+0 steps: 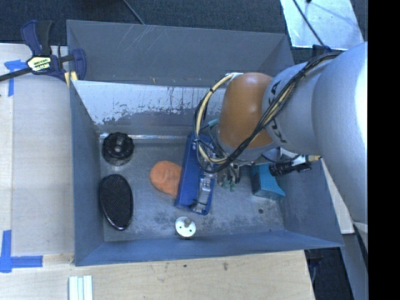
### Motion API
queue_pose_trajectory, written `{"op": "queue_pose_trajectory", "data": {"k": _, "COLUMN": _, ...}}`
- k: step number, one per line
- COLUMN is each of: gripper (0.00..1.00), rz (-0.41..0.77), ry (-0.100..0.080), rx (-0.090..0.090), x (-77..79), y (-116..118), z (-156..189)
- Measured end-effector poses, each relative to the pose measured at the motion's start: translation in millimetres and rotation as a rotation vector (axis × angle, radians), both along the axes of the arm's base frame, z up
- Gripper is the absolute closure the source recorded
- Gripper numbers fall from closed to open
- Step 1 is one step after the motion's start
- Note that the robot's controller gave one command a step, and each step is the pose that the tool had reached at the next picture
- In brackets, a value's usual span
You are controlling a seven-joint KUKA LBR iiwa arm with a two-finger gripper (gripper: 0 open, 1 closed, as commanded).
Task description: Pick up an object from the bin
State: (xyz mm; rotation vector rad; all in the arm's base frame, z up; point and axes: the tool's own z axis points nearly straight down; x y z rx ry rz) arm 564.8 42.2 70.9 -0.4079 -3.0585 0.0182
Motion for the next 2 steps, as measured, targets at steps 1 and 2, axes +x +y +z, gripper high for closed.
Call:
{"op": "queue_pose_trajectory", "data": {"k": 1, "gripper": 1.0, "rz": -0.001, "ry": -0.003, "rx": 0.0, "x": -1.7, "y": 0, "z": 5}}
{"op": "queue_pose_trajectory", "data": {"k": 2, "gripper": 1.0, "rz": -0.003, "ry": -0.017, "rx": 0.002, "x": -2.5, "y": 1, "z": 24}}
